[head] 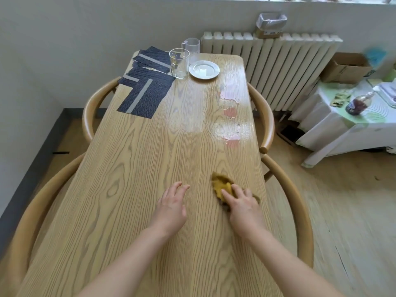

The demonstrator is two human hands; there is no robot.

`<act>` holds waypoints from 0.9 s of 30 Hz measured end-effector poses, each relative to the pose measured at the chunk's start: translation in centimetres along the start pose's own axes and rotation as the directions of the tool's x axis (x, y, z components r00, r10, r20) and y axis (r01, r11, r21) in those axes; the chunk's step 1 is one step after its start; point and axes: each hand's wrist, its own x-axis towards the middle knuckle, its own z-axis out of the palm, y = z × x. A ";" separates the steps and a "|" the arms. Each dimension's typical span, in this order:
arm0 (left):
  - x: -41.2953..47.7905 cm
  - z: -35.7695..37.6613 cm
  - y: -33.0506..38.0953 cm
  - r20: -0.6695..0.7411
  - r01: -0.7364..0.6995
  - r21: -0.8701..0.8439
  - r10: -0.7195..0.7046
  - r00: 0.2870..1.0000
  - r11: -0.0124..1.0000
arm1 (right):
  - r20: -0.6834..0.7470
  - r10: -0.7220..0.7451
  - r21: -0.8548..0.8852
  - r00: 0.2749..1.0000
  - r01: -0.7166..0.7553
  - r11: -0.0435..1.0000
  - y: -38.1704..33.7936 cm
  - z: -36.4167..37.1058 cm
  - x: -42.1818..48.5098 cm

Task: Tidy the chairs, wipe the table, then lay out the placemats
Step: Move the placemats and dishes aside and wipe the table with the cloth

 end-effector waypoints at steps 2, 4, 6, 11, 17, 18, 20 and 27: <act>-0.9 0.3 0.6 0.015 -0.007 -0.005 0.007 1.000 1.000 | 0.024 -0.085 0.066 0.996 0.084 0.994 -1.3 0.7 -2.2; -2.0 0.1 1.3 0.023 -0.023 -0.006 0.023 0.999 1.000 | 0.089 -0.097 0.252 0.991 0.072 0.965 -1.9 0.6 -4.0; -3.2 -0.3 1.8 0.042 -0.047 0.014 0.046 0.998 0.999 | 0.252 -0.057 0.483 0.966 -0.074 0.872 -1.6 -0.9 -4.8; -6.4 -1.6 3.2 0.062 -0.107 0.042 0.104 0.993 0.993 | 0.465 0.019 0.793 0.885 -0.426 0.434 0.0 -5.3 -8.9; -8.9 -2.9 6.7 0.066 -0.210 0.028 0.208 0.976 0.977 | 0.444 0.218 0.867 0.869 -0.478 0.140 0.6 -8.0 -13.9; -9.6 -3.0 7.4 0.061 -0.235 0.020 0.233 0.971 0.972 | 0.438 0.249 0.875 0.864 -0.473 0.105 0.6 -8.4 -14.9; -11.0 -3.2 8.5 0.052 -0.287 0.001 0.286 0.957 0.958 | 0.429 0.305 0.883 0.850 -0.466 0.056 0.2 -9.2 -17.0; -15.4 -3.1 10.6 0.015 -0.341 -0.041 0.342 0.940 0.939 | 0.409 0.389 0.899 0.825 -0.437 -0.019 -0.8 -10.0 -21.6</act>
